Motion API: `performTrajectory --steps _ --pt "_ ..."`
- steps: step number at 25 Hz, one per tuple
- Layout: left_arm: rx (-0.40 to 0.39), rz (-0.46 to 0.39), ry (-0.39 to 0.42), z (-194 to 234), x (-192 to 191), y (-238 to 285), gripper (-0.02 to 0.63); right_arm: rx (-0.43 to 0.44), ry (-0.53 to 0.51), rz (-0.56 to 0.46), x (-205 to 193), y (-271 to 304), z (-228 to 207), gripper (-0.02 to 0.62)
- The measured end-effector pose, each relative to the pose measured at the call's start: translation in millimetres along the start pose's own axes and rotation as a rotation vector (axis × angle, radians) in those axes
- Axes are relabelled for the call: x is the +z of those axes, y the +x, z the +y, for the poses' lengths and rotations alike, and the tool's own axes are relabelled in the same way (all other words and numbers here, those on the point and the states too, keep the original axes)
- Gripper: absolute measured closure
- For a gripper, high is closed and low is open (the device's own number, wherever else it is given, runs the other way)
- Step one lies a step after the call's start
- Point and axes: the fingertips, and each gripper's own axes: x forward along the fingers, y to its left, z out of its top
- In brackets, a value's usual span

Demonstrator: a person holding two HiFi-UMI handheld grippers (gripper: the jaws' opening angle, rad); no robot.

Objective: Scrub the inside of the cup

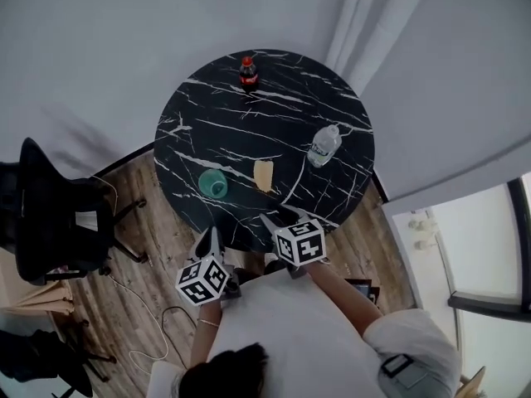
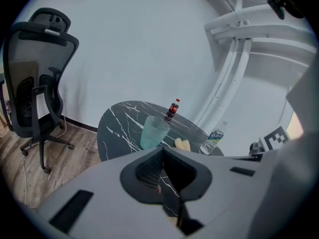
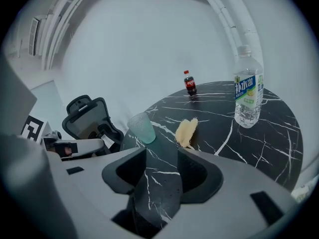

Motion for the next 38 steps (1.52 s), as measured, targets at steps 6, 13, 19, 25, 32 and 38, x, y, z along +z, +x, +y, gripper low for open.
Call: performTrajectory --steps 6,13,19,25,32,38 --pt "0.025 -0.004 0.026 -0.2 5.5 2.8 0.597 -0.009 -0.003 -0.018 12.9 9.9 -8.0 0.408" --pt "0.04 -0.023 0.023 9.8 19.4 8.6 0.597 -0.084 0.002 0.007 19.1 25.7 -23.9 0.374" --pt "0.065 -0.011 0.029 28.2 25.2 22.5 0.597 -0.113 0.026 0.028 26.2 38.2 -32.1 0.373" --pt "0.042 0.019 0.072 32.8 32.4 36.9 0.595 -0.163 0.023 0.063 27.4 57.7 -37.9 0.362" --pt "0.06 0.052 0.128 48.2 38.4 43.7 0.595 -0.217 0.064 0.083 26.8 78.6 -48.5 0.356" --pt "0.037 0.09 0.16 54.6 43.0 54.5 0.595 -0.283 0.055 0.122 23.3 88.6 -58.6 0.356"
